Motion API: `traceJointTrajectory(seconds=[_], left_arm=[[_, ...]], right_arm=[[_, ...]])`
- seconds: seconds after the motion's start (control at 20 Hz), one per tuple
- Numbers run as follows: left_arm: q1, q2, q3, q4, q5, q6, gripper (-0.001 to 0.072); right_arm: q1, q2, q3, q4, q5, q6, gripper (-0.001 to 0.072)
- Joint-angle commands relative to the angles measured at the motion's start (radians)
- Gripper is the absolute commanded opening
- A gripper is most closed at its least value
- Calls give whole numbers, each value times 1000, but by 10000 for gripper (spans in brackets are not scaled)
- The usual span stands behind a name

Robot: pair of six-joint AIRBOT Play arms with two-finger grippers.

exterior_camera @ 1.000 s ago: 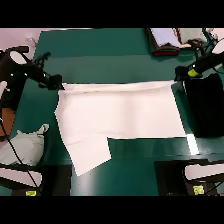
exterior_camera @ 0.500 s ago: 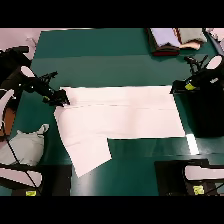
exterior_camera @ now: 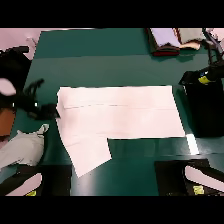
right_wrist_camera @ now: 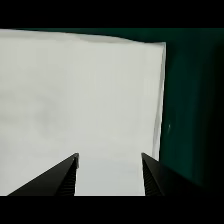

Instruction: Fold the shirts.

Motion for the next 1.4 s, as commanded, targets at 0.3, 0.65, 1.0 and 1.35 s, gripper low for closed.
traceJointTrajectory(seconds=[0.3,0.65,1.0,1.35], left_arm=[[0,334,-527,-208,11,-47,354],[0,334,-578,-221,116,-47,355],[0,334,-639,-409,172,85,21],[0,335,-512,-380,130,95,20]], right_arm=[[0,59,2,27,-10,0,452],[2,59,2,26,-10,0,452],[2,59,2,26,2,0,451],[-270,150,-323,15,147,-29,454]])
